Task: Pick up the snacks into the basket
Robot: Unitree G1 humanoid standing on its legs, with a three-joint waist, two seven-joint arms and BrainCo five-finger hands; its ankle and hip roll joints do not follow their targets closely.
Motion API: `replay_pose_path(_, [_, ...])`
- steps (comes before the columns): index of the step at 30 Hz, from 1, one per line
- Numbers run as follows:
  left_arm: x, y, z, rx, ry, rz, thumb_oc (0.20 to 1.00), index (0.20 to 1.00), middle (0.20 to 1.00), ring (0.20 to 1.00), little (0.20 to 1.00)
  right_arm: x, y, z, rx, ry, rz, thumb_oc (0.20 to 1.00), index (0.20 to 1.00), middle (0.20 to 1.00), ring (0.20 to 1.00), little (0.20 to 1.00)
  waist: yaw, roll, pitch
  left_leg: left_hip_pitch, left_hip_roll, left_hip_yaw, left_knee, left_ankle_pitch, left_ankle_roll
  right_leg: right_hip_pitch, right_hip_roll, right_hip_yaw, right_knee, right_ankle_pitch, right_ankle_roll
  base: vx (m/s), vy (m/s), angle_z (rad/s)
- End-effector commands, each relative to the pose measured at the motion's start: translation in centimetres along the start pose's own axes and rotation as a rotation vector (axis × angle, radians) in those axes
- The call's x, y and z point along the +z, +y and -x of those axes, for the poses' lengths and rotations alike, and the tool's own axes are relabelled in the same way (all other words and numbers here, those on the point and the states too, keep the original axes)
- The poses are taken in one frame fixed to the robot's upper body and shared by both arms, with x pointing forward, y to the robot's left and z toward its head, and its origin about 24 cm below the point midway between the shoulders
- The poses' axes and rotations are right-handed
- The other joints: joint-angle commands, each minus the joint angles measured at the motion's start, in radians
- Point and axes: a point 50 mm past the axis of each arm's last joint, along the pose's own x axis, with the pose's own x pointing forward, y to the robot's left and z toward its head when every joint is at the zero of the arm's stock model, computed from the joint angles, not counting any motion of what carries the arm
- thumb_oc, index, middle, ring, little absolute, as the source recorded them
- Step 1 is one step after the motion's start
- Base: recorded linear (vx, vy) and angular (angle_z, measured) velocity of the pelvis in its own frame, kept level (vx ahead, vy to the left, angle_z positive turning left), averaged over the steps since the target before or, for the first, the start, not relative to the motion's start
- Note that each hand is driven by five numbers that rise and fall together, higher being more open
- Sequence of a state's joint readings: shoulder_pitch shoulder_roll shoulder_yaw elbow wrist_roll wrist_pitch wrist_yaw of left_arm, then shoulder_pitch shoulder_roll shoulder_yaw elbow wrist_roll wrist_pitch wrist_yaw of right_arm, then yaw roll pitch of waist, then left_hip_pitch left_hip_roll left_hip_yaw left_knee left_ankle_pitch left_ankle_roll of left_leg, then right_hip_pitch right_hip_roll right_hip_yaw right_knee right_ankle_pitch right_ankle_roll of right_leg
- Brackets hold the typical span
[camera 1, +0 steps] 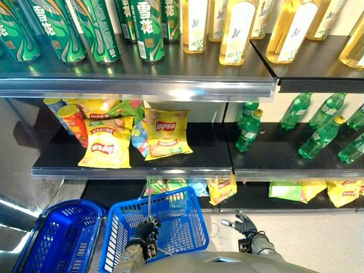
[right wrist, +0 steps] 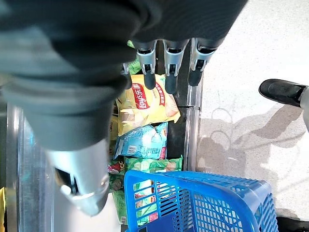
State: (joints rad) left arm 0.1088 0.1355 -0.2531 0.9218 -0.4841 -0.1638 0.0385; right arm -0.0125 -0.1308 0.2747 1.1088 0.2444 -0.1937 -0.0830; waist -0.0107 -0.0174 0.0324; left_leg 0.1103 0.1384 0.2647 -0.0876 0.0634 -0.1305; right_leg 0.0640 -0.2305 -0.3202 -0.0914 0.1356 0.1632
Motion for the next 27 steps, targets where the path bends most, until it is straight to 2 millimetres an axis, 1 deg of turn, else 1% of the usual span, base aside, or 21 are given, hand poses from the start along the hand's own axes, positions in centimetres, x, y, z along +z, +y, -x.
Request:
replay_pose_path(1, [5.9, -2.0, -1.0, -0.077, -0.265, -0.010, 0.200, 0.200, 0.200, 0.200, 0.200, 2.9, 0.6, -0.8, 0.029, -0.096, 0.015, 1.000, 1.000, 1.000, 1.000, 1.000, -0.002, -0.010, 0.022, -0.051, -0.050, -0.018, 0.000, -0.008, 0.058, 0.029, 0.024, -0.059, 0.004, -0.030, 0.007, 0.00, 0.000, 0.00])
replay_pose_path(7, [5.8, -2.0, -1.1, -0.077, -0.253, -0.013, 0.200, 0.200, 0.200, 0.200, 0.200, 3.0, 0.5, -0.9, 0.028, -0.097, 0.012, 1.000, 1.000, 1.000, 1.000, 1.000, -0.001, -0.011, 0.023, -0.053, -0.051, -0.020, 0.000, -0.009, 0.058, 0.028, 0.024, -0.058, 0.004, -0.029, 0.008, 0.00, 0.000, 0.00])
replay_pose_path(13, [6.4, -1.6, -1.1, -0.070, -0.277, -0.016, 0.200, 0.200, 0.200, 0.200, 0.200, 3.1, 0.3, -0.9, 0.029, -0.100, 0.010, 1.000, 1.000, 1.000, 1.000, 1.000, -0.001, -0.011, 0.025, -0.052, -0.052, -0.021, 0.000, -0.013, 0.060, 0.028, 0.022, -0.059, 0.012, -0.030, 0.009, 0.00, 0.000, 0.00])
replay_pose_path(15, [6.7, -1.4, -1.0, -0.066, -0.291, -0.012, 0.200, 0.200, 0.200, 0.200, 0.200, 3.2, 0.2, -0.9, 0.027, -0.105, 0.004, 1.000, 1.000, 1.000, 1.000, 1.000, 0.000, -0.012, 0.031, -0.049, -0.053, -0.022, 0.000, -0.013, 0.063, 0.022, 0.019, -0.060, 0.032, -0.036, 0.009, 0.00, 0.000, 0.00])
replay_pose_path(17, [7.3, -1.1, -0.9, -0.058, -0.313, -0.005, 0.200, 0.200, 0.200, 0.200, 0.200, 3.8, 0.2, -0.9, 0.031, -0.131, -0.005, 1.000, 1.000, 1.000, 1.000, 1.000, 0.001, -0.012, 0.051, -0.058, -0.050, -0.024, 0.026, -0.017, 0.069, -0.004, 0.010, -0.056, 0.099, -0.053, 0.005, -0.07, 0.008, 0.01])
replay_pose_path(18, [8.2, -0.8, -0.8, -0.056, -0.349, -0.005, 0.200, 0.200, 0.200, 0.200, 0.200, 4.9, 0.2, -0.9, 0.044, -0.181, 0.001, 1.000, 1.000, 1.000, 1.000, 1.000, -0.001, -0.014, 0.081, -0.089, -0.041, -0.027, 0.087, -0.031, 0.071, -0.036, 0.001, -0.051, 0.161, -0.074, -0.001, -0.10, 0.003, 0.00])
replay_pose_path(19, [8.2, -0.8, -0.8, -0.056, -0.349, -0.005, 0.200, 0.200, 0.200, 0.200, 0.200, 4.9, 0.3, -0.9, 0.044, -0.181, 0.001, 1.000, 1.000, 1.000, 1.000, 1.000, -0.001, -0.014, 0.080, -0.092, -0.041, -0.027, 0.091, -0.033, 0.071, -0.039, 0.000, -0.051, 0.164, -0.075, -0.001, -0.12, -0.008, 0.03])
replay_pose_path(20, [8.8, -0.6, -0.7, -0.054, -0.375, -0.002, 0.200, 0.200, 0.200, 0.200, 0.200, 5.7, 0.3, -0.8, 0.053, -0.220, 0.004, 1.000, 1.000, 1.000, 1.000, 1.000, -0.001, -0.016, 0.100, -0.119, -0.036, -0.029, 0.139, -0.044, 0.071, -0.054, -0.006, -0.054, 0.192, -0.090, -0.004, -0.11, -0.020, 0.08])
replay_pose_path(22, [9.6, -0.6, -0.5, -0.063, -0.409, -0.001, 0.200, 0.200, 0.200, 0.200, 0.200, 6.5, -0.1, -0.7, 0.047, -0.260, -0.014, 1.000, 1.000, 1.000, 1.000, 1.000, 0.000, -0.019, 0.136, -0.190, -0.026, -0.045, 0.238, -0.068, 0.067, -0.082, -0.020, -0.070, 0.239, -0.111, -0.013, -0.17, -0.026, 0.15])
replay_pose_path(23, [10.3, -0.6, -0.4, -0.070, -0.436, 0.006, 0.200, 0.200, 0.200, 0.200, 0.200, 7.1, -0.2, -0.7, 0.049, -0.283, -0.018, 1.000, 1.000, 1.000, 1.000, 1.000, -0.002, -0.018, 0.158, -0.232, -0.014, -0.050, 0.292, -0.079, 0.065, -0.111, -0.031, -0.079, 0.279, -0.121, -0.017, -0.19, -0.018, 0.25])
replay_pose_path(24, [10.8, -0.6, -0.2, -0.077, -0.459, 0.017, 0.200, 0.200, 0.200, 0.200, 0.200, 7.8, -0.3, -0.6, 0.055, -0.320, -0.011, 1.000, 1.000, 1.000, 1.000, 1.000, -0.007, -0.018, 0.177, -0.282, 0.010, -0.053, 0.353, -0.098, 0.063, -0.156, -0.044, -0.087, 0.344, -0.141, -0.021, -0.14, -0.009, 0.21])
replay_pose_path(25, [10.8, -0.6, -0.2, -0.077, -0.458, 0.017, 0.200, 0.200, 0.200, 0.200, 0.200, 7.8, -0.3, -0.6, 0.055, -0.319, -0.011, 1.000, 1.000, 1.000, 1.000, 1.000, -0.007, -0.018, 0.175, -0.286, 0.011, -0.054, 0.358, -0.100, 0.063, -0.160, -0.044, -0.086, 0.347, -0.143, -0.021, -0.17, 0.007, 0.20])
replay_pose_path(26, [11.2, -0.9, -0.2, -0.088, -0.472, 0.014, 0.200, 0.200, 0.200, 0.200, 0.200, 8.3, -0.7, -0.6, 0.044, -0.331, 0.003, 1.000, 1.000, 1.000, 1.000, 1.000, -0.009, -0.012, 0.200, -0.342, 0.023, -0.062, 0.426, -0.120, 0.064, -0.213, -0.060, -0.086, 0.420, -0.166, -0.024, -0.10, 0.012, 0.09])
replay_pose_path(27, [11.2, -0.9, -0.2, -0.089, -0.472, 0.014, 0.200, 0.200, 0.200, 0.200, 0.200, 8.3, -0.8, -0.6, 0.044, -0.332, 0.003, 1.000, 1.000, 1.000, 1.000, 1.000, -0.008, -0.011, 0.199, -0.348, 0.025, -0.063, 0.437, -0.127, 0.064, -0.219, -0.061, -0.084, 0.428, -0.171, -0.024, -0.13, 0.020, 0.13])
